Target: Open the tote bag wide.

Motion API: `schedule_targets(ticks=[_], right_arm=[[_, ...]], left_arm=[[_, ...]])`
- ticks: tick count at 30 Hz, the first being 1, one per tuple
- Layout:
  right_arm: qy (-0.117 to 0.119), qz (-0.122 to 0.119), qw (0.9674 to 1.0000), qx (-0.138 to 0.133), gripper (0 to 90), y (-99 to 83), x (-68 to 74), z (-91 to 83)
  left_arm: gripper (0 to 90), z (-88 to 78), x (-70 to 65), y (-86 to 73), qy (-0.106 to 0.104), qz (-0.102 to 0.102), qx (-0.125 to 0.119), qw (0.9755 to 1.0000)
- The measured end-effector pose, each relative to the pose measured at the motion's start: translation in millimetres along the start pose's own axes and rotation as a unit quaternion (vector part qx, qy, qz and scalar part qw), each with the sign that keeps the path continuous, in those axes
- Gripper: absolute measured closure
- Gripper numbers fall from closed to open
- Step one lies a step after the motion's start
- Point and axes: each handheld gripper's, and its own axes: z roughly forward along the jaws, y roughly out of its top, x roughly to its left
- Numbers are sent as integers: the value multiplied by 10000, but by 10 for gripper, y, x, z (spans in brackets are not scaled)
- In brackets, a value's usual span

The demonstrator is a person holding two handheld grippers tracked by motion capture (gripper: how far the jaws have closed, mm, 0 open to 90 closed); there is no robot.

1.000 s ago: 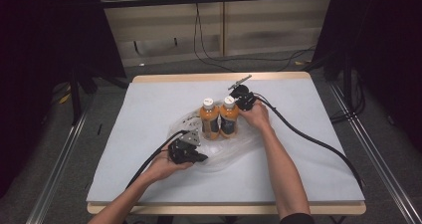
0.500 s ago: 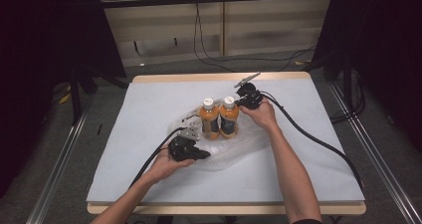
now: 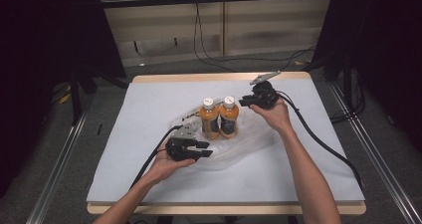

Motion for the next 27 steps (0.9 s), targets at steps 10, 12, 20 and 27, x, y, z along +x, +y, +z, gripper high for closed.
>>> schedule_targets(ticks=[10, 12, 20, 27], right_arm=[[-371, 99, 9971, -651, 167, -180, 34, -449], [-328, 156, 9965, -752, 135, -219, 16, -526], [-312, 229, 9953, -891, 68, -393, 43, -806], [-539, 90, 9930, -1051, 98, -637, 149, -1067]], left_arm=[[235, -124, -5, 30, 447, -110, -356, 9983], [190, -186, 3, 47, 585, -131, -435, 9973], [87, -384, -13, 67, 857, -197, -702, 9937], [76, -569, -28, -46, 1067, -268, -805, 9907]])
